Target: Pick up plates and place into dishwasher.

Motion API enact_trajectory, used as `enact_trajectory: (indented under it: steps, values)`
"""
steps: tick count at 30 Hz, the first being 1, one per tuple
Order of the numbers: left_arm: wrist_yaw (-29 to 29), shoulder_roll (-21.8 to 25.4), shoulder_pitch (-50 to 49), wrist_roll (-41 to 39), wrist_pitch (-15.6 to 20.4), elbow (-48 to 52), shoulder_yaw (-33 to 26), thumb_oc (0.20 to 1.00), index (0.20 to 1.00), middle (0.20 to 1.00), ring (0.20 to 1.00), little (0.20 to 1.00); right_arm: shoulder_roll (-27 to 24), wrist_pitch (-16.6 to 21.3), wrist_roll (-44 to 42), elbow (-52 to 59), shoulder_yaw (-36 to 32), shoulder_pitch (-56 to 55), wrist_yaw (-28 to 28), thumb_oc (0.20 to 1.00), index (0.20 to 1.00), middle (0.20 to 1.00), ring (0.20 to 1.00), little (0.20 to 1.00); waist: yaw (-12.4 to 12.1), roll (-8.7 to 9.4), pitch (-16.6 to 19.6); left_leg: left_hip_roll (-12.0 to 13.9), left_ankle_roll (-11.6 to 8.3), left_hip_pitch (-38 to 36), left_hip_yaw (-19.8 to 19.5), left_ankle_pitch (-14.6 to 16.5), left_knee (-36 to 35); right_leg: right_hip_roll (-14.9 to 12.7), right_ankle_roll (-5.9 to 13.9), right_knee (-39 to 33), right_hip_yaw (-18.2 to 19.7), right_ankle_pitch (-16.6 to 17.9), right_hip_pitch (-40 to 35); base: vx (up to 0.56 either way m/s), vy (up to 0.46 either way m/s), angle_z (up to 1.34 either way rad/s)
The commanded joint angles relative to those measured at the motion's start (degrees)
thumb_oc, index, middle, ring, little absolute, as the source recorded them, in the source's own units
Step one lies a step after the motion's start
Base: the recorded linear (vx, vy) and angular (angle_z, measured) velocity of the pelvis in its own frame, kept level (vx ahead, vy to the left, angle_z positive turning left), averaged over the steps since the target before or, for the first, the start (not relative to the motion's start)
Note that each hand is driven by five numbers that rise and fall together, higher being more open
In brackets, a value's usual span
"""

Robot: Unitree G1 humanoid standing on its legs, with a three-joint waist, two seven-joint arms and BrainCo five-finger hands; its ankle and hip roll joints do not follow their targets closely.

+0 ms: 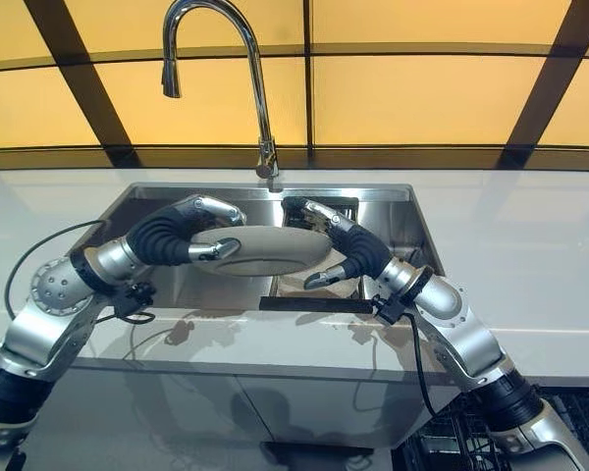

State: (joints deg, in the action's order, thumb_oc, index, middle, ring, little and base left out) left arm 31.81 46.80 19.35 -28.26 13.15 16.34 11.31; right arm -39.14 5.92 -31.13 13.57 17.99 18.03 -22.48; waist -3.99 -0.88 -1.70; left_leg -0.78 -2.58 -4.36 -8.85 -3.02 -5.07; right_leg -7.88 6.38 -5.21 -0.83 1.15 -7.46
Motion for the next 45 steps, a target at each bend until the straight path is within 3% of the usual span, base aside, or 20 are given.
enact_trajectory:
  steps: [1, 9, 14, 20, 21, 22, 23, 24, 31, 45]
  values:
    - [0.9, 3.1, 7.7, -2.6, 2.5, -3.1, 2.4, 0.2, 0.2, 0.2, 0.2, 0.2, 0.1, 3.2, 0.2, 1.2, 1.0, 4.3, 0.7, 1.0, 1.0, 1.0, 1.0, 1.0, -1.0, 2.63, 3.9, 0.0, -0.77, 0.3, 0.9, 8.1, 4.3, -6.5, 6.39, 2.2, -1.0, 1.3, 4.5, -0.02, 0.014, 0.12]
    - [1.7, 4.1, 8.7, -4.0, 2.5, -3.6, 2.9, 0.2, 0.2, 0.2, 0.2, 0.2, 0.2, 3.4, 2.0, -0.5, -0.3, 3.5, 1.5, 1.0, 1.0, 1.0, 1.0, 1.0, -1.1, 2.58, 3.9, -0.4, -0.46, 0.5, 0.9, 8.4, 4.7, -7.2, 6.78, 2.8, -1.3, 1.5, 4.8, 0.0, 0.004, 0.03]
    - [1.8, 4.1, 9.1, -4.3, 2.8, -4.0, 2.9, 0.2, 0.2, 0.2, 0.2, 0.2, -0.2, 1.3, 6.5, 0.2, 0.9, 3.1, -0.2, 1.0, 1.0, 1.0, 1.0, 1.0, -1.1, 2.68, 3.7, -0.9, -0.25, 0.7, 0.6, 8.5, 5.0, -7.3, 6.79, 3.3, -0.8, 1.4, 5.1, 0.0, 0.0, 0.0]
    - [0.0, 6.5, 8.6, -5.5, 2.9, -3.1, 2.4, 0.2, 0.2, 0.2, 0.2, 0.2, -7.6, -3.4, 13.9, 1.6, 2.8, 2.5, -2.3, 1.0, 1.0, 1.0, 1.0, 1.0, -0.8, 2.99, 3.8, -0.6, -0.51, 0.6, 0.9, 8.2, 4.7, -7.3, 6.85, 3.5, -0.7, 1.4, 5.1, 0.0, 0.0, 0.0]
    - [-0.5, 7.0, 8.1, -5.6, 3.3, -2.9, 2.4, 0.2, 0.2, 0.2, 0.2, 0.2, -9.0, -3.4, 12.1, 1.8, 2.9, 2.8, -2.3, 0.915, 0.915, 0.915, 0.915, 0.915, -0.8, 3.07, 3.7, -0.4, -0.62, 0.5, 1.1, 8.1, 4.7, -7.3, 6.83, 3.6, -0.8, 1.4, 5.1, 0.0, 0.0, 0.0]
    - [-0.8, 7.2, 7.8, -5.6, 3.6, -2.9, 2.3, 0.2, 0.2, 0.2, 0.2, 0.2, -9.4, -3.1, 11.1, 2.1, 2.9, 2.9, -2.5, 0.752, 0.752, 0.752, 0.752, 0.752, -0.8, 3.14, 3.7, -0.3, -0.69, 0.5, 1.2, 8.0, 4.8, -7.3, 6.78, 3.6, -0.8, 1.3, 5.0, 0.0, 0.0, 0.0]
    - [-0.9, 7.0, 7.6, -5.4, 3.8, -3.0, 2.3, 0.2, 0.2, 0.2, 0.2, 0.2, -9.3, -2.6, 10.9, 2.2, 2.9, 2.9, -2.6, 0.545, 0.545, 0.545, 0.545, 0.545, -0.8, 3.18, 3.6, -0.2, -0.75, 0.6, 1.2, 8.1, 4.9, -7.4, 6.76, 3.7, -0.8, 1.2, 5.1, 0.0, 0.0, 0.0]
    - [-0.9, 6.6, 7.5, -5.0, 4.1, -3.1, 2.3, 0.2, 0.2, 0.2, 0.2, 0.2, -9.0, -2.3, 10.9, 2.5, 2.9, 3.0, -2.7, 0.2, 0.2, 0.2, 0.2, 0.2, -0.8, 3.21, 3.6, -0.2, -0.8, 0.6, 1.1, 8.1, 4.9, -7.3, 6.72, 3.8, -0.8, 1.2, 5.1, 0.0, 0.0, 0.0]
    - [-0.7, 5.3, 7.2, -5.3, 4.3, -2.9, 2.5, 0.2, 0.2, 0.2, 0.2, 0.2, -6.3, -1.7, 9.9, 2.1, 3.5, 4.0, 1.2, 0.2, 0.2, 0.2, 0.2, 0.2, -1.2, 3.2, 3.5, 0.1, -0.84, 0.3, 1.1, 8.3, 5.0, -7.5, 6.7, 3.3, -0.8, 1.2, 4.5, 0.01, -0.003, 0.02]
    - [1.4, 0.6, 6.7, -7.1, 3.2, -2.8, 1.4, 0.2, 0.2, 0.2, 0.2, 0.2, 3.1, 3.8, 8.2, 3.1, -0.3, 2.4, 7.6, 0.2, 0.2, 0.2, 0.2, 0.2, -0.7, 2.56, 3.9, 0.4, -0.5, 0.2, 1.7, 8.8, 5.2, -7.0, 6.29, 2.5, -0.1, 1.4, 4.4, 0.0, -0.001, 0.0]
